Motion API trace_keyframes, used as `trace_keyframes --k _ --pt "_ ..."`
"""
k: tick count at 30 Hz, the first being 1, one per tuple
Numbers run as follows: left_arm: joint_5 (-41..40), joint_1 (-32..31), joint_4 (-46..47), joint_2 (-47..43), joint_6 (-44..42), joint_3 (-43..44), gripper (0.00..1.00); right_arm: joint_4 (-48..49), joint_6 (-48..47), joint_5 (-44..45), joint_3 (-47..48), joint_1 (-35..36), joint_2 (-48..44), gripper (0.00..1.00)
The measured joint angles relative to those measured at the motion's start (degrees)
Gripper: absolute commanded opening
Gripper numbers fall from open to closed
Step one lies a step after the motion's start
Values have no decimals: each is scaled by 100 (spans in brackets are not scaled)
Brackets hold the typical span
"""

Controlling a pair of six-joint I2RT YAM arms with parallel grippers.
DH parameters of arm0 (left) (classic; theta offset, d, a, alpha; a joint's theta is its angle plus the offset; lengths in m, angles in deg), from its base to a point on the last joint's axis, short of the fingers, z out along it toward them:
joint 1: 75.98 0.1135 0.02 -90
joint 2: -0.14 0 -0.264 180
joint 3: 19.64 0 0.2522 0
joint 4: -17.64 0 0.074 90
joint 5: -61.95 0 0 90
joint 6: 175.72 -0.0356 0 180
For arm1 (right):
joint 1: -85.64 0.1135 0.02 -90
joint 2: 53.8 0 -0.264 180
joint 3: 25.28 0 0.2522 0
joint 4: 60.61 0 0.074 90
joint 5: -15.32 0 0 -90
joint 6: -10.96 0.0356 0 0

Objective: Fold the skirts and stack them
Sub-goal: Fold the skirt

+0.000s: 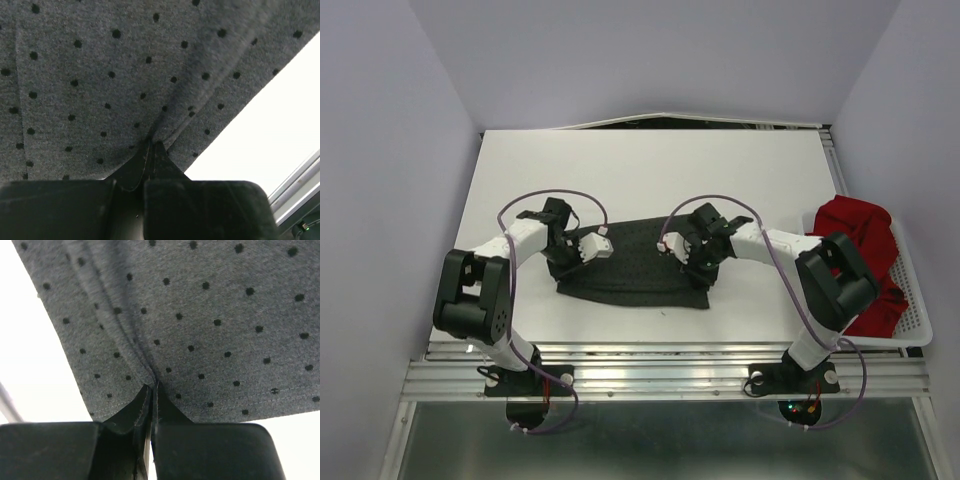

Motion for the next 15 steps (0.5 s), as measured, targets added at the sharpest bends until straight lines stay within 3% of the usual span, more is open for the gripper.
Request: trace_keyframes --k 7,15 --pt "0 52 149 396 498 538 0 7 -7 437 949 -345 553 1" --pt "221 348 -111 391 527 1554 0 -533 -111 538 1884 -442 358 1"
